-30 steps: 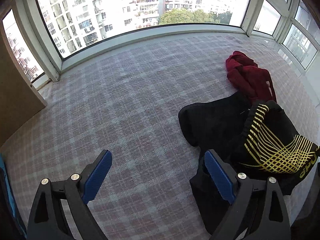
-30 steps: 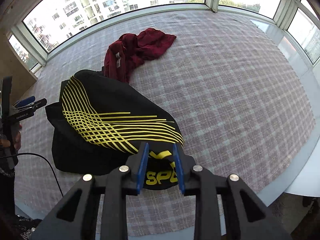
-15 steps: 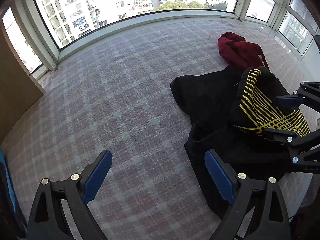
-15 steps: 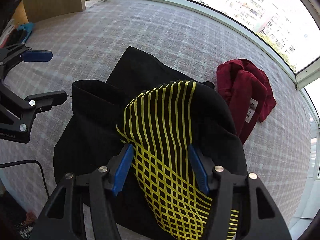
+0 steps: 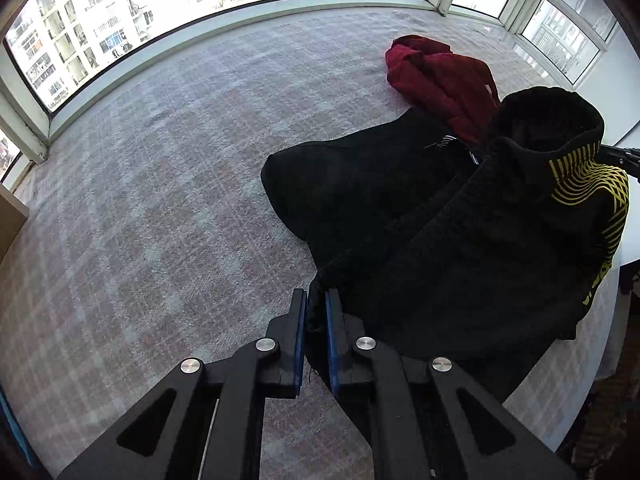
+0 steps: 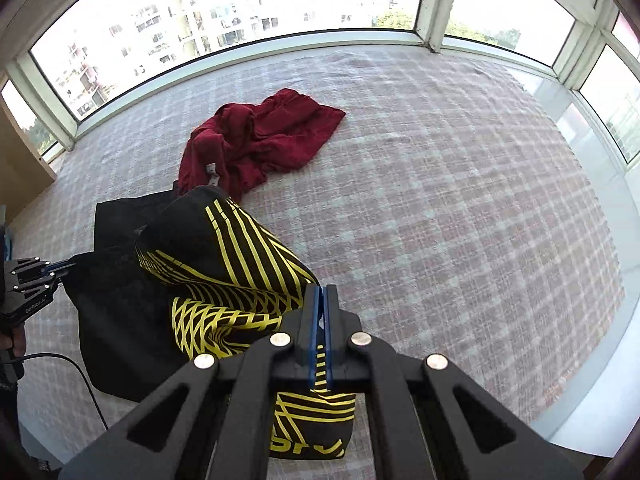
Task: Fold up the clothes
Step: 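Pull the black pants out of the heap with the right gripper while the left gripper grasps the pants, then lift the black pants with both grippers and shake them out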
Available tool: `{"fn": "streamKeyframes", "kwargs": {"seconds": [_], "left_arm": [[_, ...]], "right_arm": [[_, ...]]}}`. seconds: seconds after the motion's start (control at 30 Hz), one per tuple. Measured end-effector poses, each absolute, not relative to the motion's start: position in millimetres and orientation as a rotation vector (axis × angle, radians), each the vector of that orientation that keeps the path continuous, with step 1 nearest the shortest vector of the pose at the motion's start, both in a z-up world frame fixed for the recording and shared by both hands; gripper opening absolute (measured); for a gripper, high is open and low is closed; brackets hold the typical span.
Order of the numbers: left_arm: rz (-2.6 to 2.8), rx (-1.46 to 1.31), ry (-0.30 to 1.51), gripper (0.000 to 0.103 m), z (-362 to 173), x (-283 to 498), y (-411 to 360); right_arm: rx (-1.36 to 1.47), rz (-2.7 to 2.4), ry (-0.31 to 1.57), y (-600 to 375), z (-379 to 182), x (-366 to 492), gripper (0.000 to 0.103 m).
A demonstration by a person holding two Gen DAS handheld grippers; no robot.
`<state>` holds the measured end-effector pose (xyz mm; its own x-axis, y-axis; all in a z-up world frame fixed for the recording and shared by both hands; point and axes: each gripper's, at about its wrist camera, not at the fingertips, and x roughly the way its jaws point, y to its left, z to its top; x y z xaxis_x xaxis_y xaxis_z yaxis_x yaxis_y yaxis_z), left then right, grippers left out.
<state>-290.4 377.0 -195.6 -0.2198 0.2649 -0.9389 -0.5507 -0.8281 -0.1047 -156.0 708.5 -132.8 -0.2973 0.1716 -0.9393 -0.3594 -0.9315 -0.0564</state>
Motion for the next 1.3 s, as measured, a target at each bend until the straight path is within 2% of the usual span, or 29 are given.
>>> {"fn": "streamKeyframes", "kwargs": {"seconds": [0.1, 0.17, 0.2, 0.27, 0.33, 0.37, 0.43, 0.53, 0.67, 0.77, 0.93, 1.0, 1.07, 1.13, 1.2, 1.3], "left_arm": [[2.09, -1.487, 0.25, 0.008, -175, -282, 350], [2.094, -1.477, 0.226, 0.008, -167, -273, 337], [2.096, -1.473, 0.229, 0.008, -165, -269, 332], [2.102, -1.478, 0.277, 0.009, -167, -262, 329], [2.096, -1.493, 0.302, 0.009, -172, -257, 328], [2.096, -1.502, 0.298, 0.009, -174, -257, 327], [2.101, -1.512, 0.294, 0.009, -178, -257, 327], [2.115, -1.527, 0.296, 0.009, -182, -259, 328], [2.114, -1.544, 0.305, 0.01, -187, -261, 328], [2.126, -1.554, 0.317, 0.016, -190, -262, 328], [2.146, -1.555, 0.271, 0.026, -185, -262, 317], [2.138, -1.56, 0.252, 0.036, -183, -258, 312], [2.13, -1.56, 0.252, 0.041, -182, -253, 310], [2.117, -1.552, 0.258, 0.044, -182, -247, 312], [2.104, -1.556, 0.266, 0.052, -187, -245, 314], [2.085, -1.581, 0.292, 0.052, -197, -247, 316]], "right_arm": [[-1.627, 2.077, 0.187, 738, -153, -125, 0.002], [-1.621, 2.081, 0.296, 747, -154, -115, 0.004], [-1.601, 2.125, 0.368, 748, -148, -114, 0.008], [-1.559, 2.237, 0.387, 740, -132, -124, 0.036], [-1.536, 2.362, 0.273, 723, -122, -151, 0.054], [-1.522, 2.424, 0.208, 714, -118, -165, 0.055], [-1.535, 2.512, 0.103, 699, -116, -196, 0.055], [-1.677, 2.539, 0.048, 686, -136, -247, 0.055], [-1.903, 2.495, 0.106, 682, -176, -289, 0.055], [-2.061, 2.458, 0.158, 679, -203, -314, 0.055], [-2.116, 2.494, 0.264, 679, -219, -308, 0.053], [-2.148, 2.52, 0.319, 679, -220, -301, 0.027], [-2.127, 2.547, 0.316, 679, -217, -293, 0.017], [-2.114, 2.573, 0.325, 679, -213, -286, 0.01], [-2.106, 2.587, 0.336, 679, -209, -281, 0.01], [-2.09, 2.597, 0.327, 680, -205, -276, 0.009]]}}
